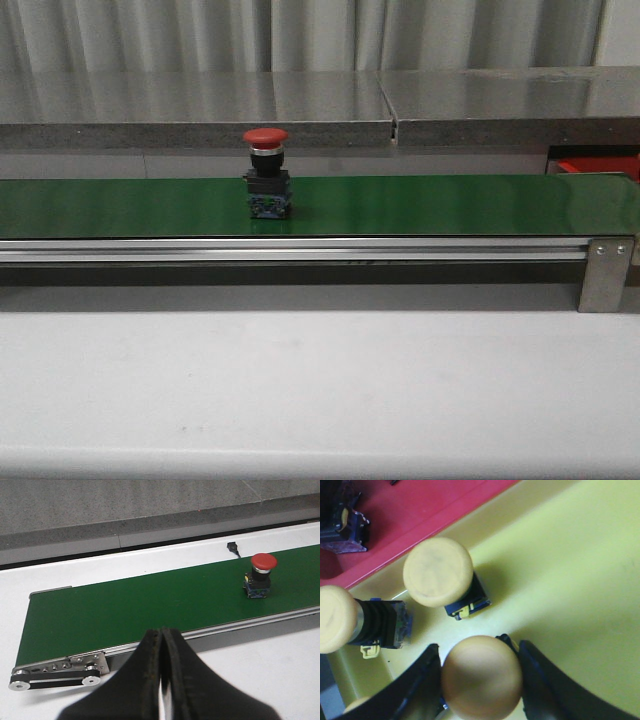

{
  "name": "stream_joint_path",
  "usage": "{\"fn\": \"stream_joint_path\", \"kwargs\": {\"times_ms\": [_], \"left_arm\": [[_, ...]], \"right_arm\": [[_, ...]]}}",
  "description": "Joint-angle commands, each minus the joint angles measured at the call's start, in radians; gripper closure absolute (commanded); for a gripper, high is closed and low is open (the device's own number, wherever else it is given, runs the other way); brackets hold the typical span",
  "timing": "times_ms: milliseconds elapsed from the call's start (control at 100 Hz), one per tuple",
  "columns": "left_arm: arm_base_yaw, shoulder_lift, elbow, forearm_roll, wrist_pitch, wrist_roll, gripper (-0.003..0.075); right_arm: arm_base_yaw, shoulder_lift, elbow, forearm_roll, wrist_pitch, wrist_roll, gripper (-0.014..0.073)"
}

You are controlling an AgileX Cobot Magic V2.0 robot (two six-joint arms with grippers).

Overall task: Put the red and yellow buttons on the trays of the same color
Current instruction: 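Carry the yellow button into the yellow tray and open the right gripper, then move the right gripper over the arriving red button and grasp it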

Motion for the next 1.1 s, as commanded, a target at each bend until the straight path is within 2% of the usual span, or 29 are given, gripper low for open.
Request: {"fn": "stream_joint_path", "kwargs": {"times_ms": [0, 50, 400, 520, 740, 1090], "left_arm": [[-0.007, 0.002, -0.027, -0.028, -0.063, -0.002, 0.0741], [-0.007, 0.002, -0.027, -0.028, -0.063, -0.002, 0.0741], [-0.007, 0.002, -0.027, -0.028, -0.063, -0.002, 0.0741], [-0.007, 0.002, -0.027, -0.028, -0.063, -0.002, 0.0741], [-0.007, 0.002, -0.027, -0.028, -0.063, -0.002, 0.0741], [-0.007, 0.002, -0.027, -0.028, -0.063, -0.002, 0.0741]], "right_arm": [[-0.006, -0.037, -0.025, 0.012, -0.034, 0.000, 0.0113], [-0.006, -0.040, -0.025, 0.012, -0.034, -0.002, 0.0089], [-0.004, -0.176, -0.025, -0.005, -0.033, -0.035, 0.0090], [0.027, -0.244, -0.025, -0.010, -0.028, -0.070, 0.0092], [0.210, -0.309, -0.025, -0.023, -0.011, -0.175, 0.0151], [0.542, -0.313, -0.072, -0.037, 0.070, -0.302, 0.0151]]}}
